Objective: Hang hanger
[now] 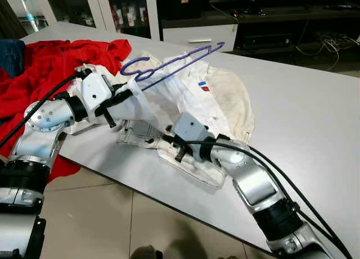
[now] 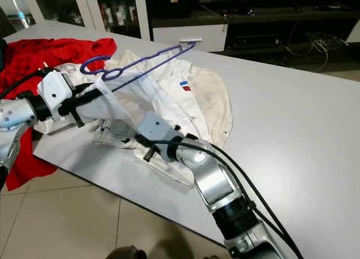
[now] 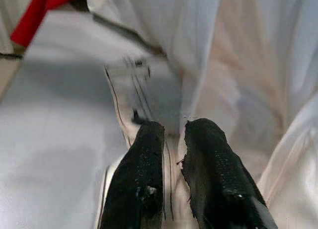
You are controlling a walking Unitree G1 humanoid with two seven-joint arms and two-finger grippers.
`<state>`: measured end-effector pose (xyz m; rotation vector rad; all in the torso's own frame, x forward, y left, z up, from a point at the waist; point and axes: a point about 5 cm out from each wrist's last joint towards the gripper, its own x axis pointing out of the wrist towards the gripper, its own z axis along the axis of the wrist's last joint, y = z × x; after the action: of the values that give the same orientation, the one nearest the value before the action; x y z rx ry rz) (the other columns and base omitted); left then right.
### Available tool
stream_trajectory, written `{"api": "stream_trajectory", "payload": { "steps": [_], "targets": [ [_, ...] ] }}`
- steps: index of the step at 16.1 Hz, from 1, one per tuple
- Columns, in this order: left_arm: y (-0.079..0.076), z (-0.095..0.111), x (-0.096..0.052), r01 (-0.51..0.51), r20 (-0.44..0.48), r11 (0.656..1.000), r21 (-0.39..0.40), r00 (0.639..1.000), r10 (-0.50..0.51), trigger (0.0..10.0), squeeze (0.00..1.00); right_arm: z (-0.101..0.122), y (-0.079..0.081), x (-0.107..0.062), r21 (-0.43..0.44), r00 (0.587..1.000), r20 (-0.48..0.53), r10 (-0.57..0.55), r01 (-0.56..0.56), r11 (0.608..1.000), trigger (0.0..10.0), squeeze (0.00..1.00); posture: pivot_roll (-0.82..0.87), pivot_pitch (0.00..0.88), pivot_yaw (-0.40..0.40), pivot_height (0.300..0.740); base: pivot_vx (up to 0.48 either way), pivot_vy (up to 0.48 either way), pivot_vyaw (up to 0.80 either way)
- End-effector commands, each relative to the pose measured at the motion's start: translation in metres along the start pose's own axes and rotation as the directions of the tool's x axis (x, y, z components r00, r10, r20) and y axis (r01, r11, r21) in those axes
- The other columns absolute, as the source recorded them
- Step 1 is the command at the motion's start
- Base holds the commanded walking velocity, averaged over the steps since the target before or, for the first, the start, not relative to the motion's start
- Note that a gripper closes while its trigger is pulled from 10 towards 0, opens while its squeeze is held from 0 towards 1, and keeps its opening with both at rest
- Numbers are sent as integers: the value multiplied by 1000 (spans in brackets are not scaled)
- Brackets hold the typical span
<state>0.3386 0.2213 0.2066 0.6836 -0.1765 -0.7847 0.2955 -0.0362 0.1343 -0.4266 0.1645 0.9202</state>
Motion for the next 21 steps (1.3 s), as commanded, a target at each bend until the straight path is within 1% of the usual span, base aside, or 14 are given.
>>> {"api": "stream_trajectory", "payload": {
  "steps": [1, 3, 4, 5, 7, 9, 11, 12, 14, 15, 18, 19, 20, 21],
  "targets": [
    [5, 9, 1, -10, 38, 1000, 22, 999, 9, 10000, 0, -10, -8, 4, 30, 996, -61, -60, 62, 998, 10000, 318, 163, 7, 81, 740, 0, 0, 0],
    [4, 10, 2, -7, 42, 1000, 23, 999, 6, 10000, 0, -23, -20, 8, 44, 977, -139, -161, 168, 985, 10000, 310, 165, 7, 79, 740, 0, 0, 0],
    [2, 10, 2, -4, 44, 1000, 22, 999, 3, 10000, 0, -31, -36, 6, 45, 941, -188, -281, 294, 955, 10000, 286, 169, 7, 78, 740, 0, 0, 0],
    [1, 9, 2, -1, 45, 1000, 20, 999, 0, 10000, 0, -32, -51, 1, 54, 906, -195, -376, 392, 918, 10000, 271, 171, 9, 76, 740, 0, 0, 0],
    [-2, 8, 1, 1, 43, 1000, 14, 999, -2, 10000, 0, -31, -71, -10, 59, 852, -186, -489, 506, 860, 10000, 251, 170, 10, 73, 740, 0, 0, 0],
    [-4, 8, 2, 2, 44, 1000, 10, 999, -3, 10000, 0, -25, -85, -18, 71, 811, -154, -565, 579, 812, 10000, 251, 168, 10, 72, 740, 0, 0, 0],
    [-4, 8, 3, 2, 46, 1000, 9, 999, -3, 10000, 0, -20, -91, -22, 72, 787, -128, -603, 614, 786, 10000, 255, 165, 10, 71, 740, 0, 0, 0],
    [-4, 8, 3, 3, 47, 1000, 8, 999, -3, 10000, 0, -16, -96, -26, 58, 763, -110, -637, 644, 763, 10000, 251, 162, 9, 71, 740, 0, 0, 0],
    [-5, 8, 4, 4, 47, 1000, 7, 999, -4, 10000, 0, -16, -102, -30, 34, 736, -105, -669, 675, 737, 10000, 251, 158, 8, 71, 740, 0, 0, 0],
    [-5, 8, 5, 5, 48, 1000, 8, 999, -5, 10000, 0, -16, -108, -35, 15, 699, -99, -708, 713, 701, 10000, 251, 158, 7, 71, 740, 0, 0, 0],
    [-5, 9, 5, 1, 53, 1000, 13, 999, -2, 10000, 0, -11, -121, -47, -21, 615, -64, -786, 786, 618, 10000, 251, 159, 8, 70, 740, 0, 0, 0],
    [-4, 9, 4, -6, 59, 1000, 21, 998, 5, 10000, 0, -7, -127, -53, -41, 569, -39, -821, 820, 571, 10000, 251, 160, 7, 69, 740, 0, 0, 0],
    [-4, 9, 4, -9, 61, 1000, 22, 998, 7, 10000, 0, -5, -132, -56, -50, 539, -24, -842, 841, 539, 10000, 243, 161, 7, 68, 740, 0, 0, 0],
    [-4, 10, 4, -11, 63, 1000, 23, 998, 10, 10000, 0, -4, -134, -58, -52, 531, -20, -847, 846, 531, 10000, 235, 161, 7, 68, 740, 0, 0, 0]
  ]
}}
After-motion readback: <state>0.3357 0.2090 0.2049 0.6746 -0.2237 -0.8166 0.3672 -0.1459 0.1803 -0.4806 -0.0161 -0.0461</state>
